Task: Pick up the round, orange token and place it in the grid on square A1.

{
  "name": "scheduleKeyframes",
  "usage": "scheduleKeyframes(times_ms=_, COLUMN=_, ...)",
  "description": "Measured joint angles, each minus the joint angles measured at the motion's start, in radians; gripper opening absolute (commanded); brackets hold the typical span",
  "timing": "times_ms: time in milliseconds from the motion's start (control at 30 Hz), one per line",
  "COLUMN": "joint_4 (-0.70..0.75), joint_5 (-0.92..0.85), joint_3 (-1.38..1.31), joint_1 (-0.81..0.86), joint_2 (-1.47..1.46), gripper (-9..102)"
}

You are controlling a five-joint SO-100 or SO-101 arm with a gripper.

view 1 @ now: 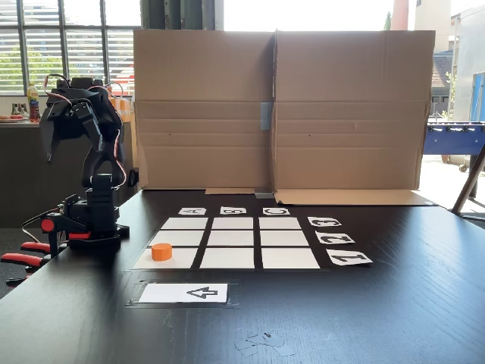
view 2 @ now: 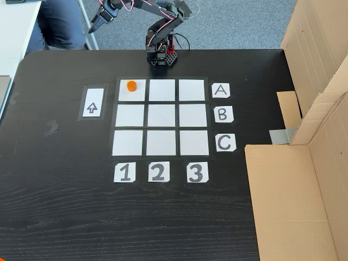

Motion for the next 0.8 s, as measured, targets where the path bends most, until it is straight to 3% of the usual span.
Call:
scheduleKeyframes(times_ms=333, joint_4=0.015, joint_5=-0.064, joint_3=0.394, joint_1=0.172, joint_2=0.249, gripper=26)
scheduleKeyframes(times_ms=800, joint_4=-0.218, joint_5=-0.086, joint_3=0.847, joint_1=0.190, joint_2=0.448, gripper=23)
